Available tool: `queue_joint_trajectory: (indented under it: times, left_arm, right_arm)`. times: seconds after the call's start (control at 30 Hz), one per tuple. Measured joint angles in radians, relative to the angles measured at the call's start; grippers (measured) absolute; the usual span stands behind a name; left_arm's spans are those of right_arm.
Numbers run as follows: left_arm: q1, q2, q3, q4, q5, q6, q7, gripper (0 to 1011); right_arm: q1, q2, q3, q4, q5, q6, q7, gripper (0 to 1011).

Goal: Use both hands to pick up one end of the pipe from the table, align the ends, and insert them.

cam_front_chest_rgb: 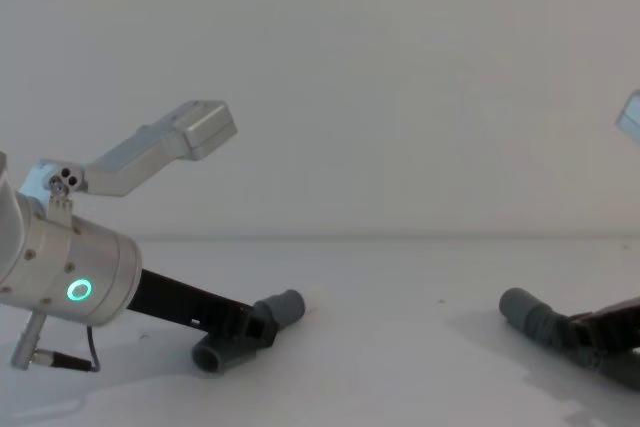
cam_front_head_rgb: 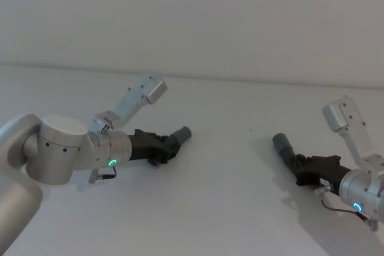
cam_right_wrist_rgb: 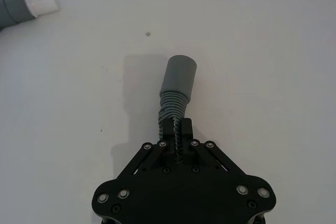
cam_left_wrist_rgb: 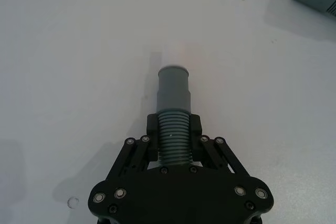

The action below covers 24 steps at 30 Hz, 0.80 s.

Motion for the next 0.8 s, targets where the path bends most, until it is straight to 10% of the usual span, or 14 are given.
queue_joint_trajectory:
  times: [0.8]
  left_arm:
    - [0.000, 0.000, 0.000, 0.000, 0.000, 0.000, 0.000, 317]
  right_arm:
    - [0.000, 0.000, 0.000, 0.000, 0.000, 0.000, 0.000, 59]
